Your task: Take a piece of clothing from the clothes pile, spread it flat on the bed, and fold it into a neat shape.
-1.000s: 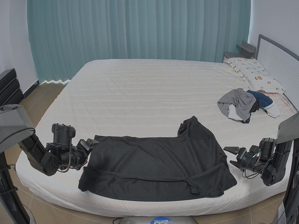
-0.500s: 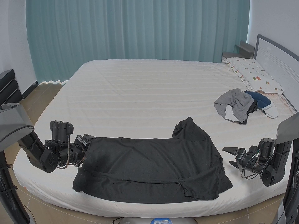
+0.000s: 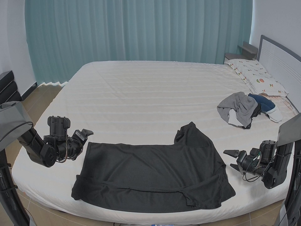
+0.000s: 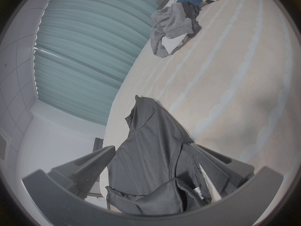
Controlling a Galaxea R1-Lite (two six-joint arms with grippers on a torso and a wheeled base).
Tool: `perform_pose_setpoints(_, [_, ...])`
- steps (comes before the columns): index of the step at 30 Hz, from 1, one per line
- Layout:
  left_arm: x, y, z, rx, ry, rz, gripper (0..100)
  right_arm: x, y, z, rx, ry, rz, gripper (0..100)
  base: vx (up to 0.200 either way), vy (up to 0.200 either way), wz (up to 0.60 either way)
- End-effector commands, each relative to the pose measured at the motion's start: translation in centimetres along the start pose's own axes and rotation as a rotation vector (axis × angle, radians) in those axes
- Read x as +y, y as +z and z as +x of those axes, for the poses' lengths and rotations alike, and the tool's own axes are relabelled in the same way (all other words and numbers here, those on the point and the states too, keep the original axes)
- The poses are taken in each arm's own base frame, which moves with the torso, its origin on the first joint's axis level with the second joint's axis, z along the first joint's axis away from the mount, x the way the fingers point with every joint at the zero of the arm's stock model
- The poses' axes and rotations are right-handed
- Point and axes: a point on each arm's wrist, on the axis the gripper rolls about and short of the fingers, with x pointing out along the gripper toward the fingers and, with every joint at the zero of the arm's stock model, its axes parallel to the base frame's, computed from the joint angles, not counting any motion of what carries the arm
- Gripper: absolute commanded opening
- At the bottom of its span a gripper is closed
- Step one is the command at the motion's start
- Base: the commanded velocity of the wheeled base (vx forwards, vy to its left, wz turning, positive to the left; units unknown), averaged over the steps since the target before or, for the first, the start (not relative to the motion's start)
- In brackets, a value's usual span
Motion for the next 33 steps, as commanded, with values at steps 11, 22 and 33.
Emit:
perform_pose_setpoints(11, [1.1,2.8,8.8,0.051,0.000,0.190,100,-0.9,-0.3,0.6,0.014,-0.014,0.019,100,0.000,0.000,0.00])
perform_pose_setpoints(22, [2.3,2.0,12.3,0.099,0.033,0.263,100,-1.0,-0.5,0.5,0.023,-0.018,0.024,100,0.000,0.000,0.00])
perform_pose_setpoints(33, [2.2,1.4,12.0,0.107,0.046,0.277,100,-0.9,-0.4,0.6,0.020,-0.013,0.042,100,0.000,0.000,0.00])
